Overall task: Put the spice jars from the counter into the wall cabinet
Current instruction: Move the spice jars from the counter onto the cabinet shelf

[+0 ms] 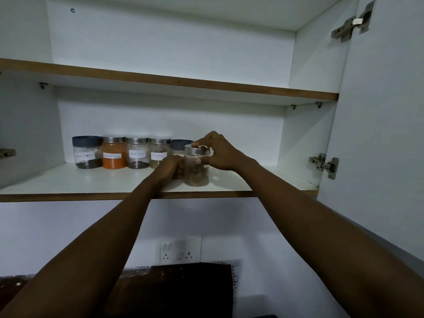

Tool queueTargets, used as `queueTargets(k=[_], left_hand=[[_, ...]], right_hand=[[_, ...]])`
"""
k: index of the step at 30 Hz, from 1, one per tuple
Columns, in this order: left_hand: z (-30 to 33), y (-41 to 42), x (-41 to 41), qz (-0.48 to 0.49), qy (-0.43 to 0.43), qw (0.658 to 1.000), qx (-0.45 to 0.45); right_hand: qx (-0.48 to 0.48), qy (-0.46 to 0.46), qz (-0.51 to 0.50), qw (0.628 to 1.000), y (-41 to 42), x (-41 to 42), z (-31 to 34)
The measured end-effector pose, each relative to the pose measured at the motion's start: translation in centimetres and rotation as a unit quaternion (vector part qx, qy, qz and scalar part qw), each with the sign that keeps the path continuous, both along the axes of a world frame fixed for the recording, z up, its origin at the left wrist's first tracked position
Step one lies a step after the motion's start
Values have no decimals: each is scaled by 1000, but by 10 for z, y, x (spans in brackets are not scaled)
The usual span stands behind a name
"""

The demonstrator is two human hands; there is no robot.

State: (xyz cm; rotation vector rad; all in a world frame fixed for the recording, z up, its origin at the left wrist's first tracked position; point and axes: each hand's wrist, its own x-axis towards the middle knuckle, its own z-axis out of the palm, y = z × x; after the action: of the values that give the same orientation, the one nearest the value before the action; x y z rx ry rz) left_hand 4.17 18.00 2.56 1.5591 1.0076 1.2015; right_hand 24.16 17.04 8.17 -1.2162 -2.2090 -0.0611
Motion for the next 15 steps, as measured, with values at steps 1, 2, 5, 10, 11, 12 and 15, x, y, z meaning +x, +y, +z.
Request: queueTargets(k=[1, 2, 5, 10, 11, 12, 15], left_hand=[[-1, 3, 0, 14, 37, 999, 21], [-1, 5, -1, 33, 79, 995, 43], [-4, 7, -2, 46, 138, 987, 68], [-7, 9, 0, 42, 137, 987, 73], [-7, 9, 1, 40, 143, 986, 79], [-6, 8, 2, 38, 149, 984, 85], [-5, 6, 3, 34, 158, 983, 90]], right_hand=[[3, -17, -5, 1000, 0, 3, 2], [3, -29, -12, 999, 0, 6, 4], [11, -36, -22, 999, 0, 13, 6], [13, 26, -20, 999, 6, 14, 1], [20, 26, -18, 999, 7, 13, 0], [29, 20, -15, 999, 9, 12, 0], [37, 20, -6, 999, 11, 14, 3]])
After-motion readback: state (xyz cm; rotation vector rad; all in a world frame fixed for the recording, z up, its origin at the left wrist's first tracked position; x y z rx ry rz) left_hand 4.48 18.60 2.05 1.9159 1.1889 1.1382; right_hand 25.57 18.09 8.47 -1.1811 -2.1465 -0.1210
